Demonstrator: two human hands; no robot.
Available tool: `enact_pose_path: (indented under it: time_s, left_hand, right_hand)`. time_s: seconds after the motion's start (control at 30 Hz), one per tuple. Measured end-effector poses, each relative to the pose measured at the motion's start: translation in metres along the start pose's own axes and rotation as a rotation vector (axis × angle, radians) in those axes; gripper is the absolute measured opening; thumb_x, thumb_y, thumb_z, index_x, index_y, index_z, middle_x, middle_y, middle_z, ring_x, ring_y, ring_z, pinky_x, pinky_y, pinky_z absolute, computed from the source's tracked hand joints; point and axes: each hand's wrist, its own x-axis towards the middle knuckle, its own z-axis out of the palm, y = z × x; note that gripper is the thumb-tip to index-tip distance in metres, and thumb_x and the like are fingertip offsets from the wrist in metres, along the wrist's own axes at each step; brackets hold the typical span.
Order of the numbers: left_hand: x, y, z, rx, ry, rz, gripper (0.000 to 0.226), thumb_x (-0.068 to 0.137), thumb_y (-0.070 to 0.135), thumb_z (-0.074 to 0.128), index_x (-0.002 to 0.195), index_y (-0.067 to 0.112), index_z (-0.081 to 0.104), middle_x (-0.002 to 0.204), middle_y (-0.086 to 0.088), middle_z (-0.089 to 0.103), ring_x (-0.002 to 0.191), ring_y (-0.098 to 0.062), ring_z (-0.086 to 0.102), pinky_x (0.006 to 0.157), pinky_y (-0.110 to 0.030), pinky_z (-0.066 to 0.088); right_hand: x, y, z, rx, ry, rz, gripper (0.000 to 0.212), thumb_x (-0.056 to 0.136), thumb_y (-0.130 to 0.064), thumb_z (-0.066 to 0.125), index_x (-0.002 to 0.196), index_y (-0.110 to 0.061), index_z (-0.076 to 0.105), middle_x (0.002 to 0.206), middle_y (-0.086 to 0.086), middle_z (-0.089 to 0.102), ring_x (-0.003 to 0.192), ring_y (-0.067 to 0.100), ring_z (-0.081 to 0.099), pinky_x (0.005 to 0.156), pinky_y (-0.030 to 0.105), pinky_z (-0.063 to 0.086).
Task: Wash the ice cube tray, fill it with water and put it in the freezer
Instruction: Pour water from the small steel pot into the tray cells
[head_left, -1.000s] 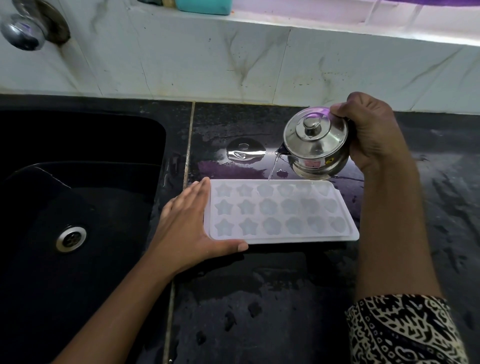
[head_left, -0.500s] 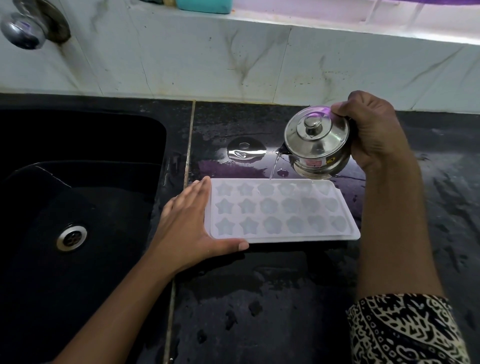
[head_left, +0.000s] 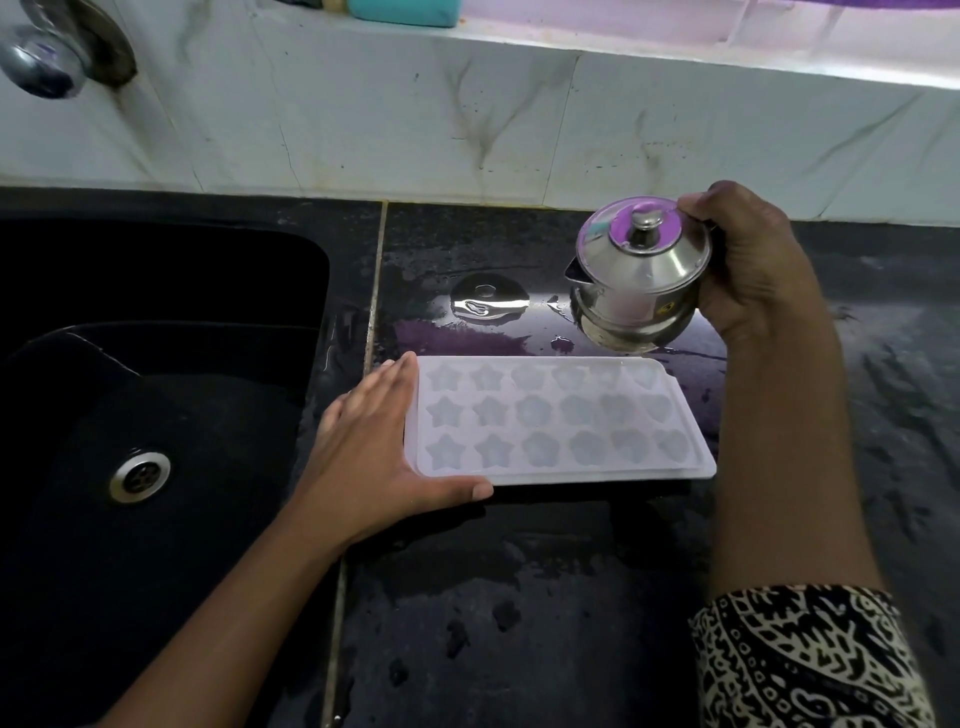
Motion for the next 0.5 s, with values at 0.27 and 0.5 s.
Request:
enact_pose_path:
  time_s: [0.27, 0.5]
  left_hand:
    - [-0.001, -0.001, 0.0, -0.002, 0.004, 0.001, 0.146, 0.035, 0.1, 0.04, 0.155, 0.028, -0.002, 0.163, 0.015, 0.001, 0.146, -0.001, -0.003, 0.117, -0.03, -0.002]
    - [0.0, 0.0, -0.001, 0.016, 0.01, 0.0, 0.146, 0.034, 0.1, 0.04, 0.155, 0.029, -0.001, 0.162, 0.015, 0.001, 0.146, -0.001, -0.001, 0.119, -0.035, 0.002]
  right_hand:
    - [-0.001, -0.003, -0.016, 0.0, 0.0, -0.041, 0.031, 0.072, -0.003, 0.058, 0.045, -0.018, 0.052, 0.047, -0.006, 0.046, 0.054, 0.012, 0.039, 0.057, 0.024, 0.034]
    - [0.0, -0.003, -0.028, -0.051, -0.03, -0.099, 0.042, 0.077, 0.003, 0.057, 0.042, -0.019, 0.047, 0.045, -0.008, 0.042, 0.048, 0.009, 0.039, 0.051, 0.019, 0.036]
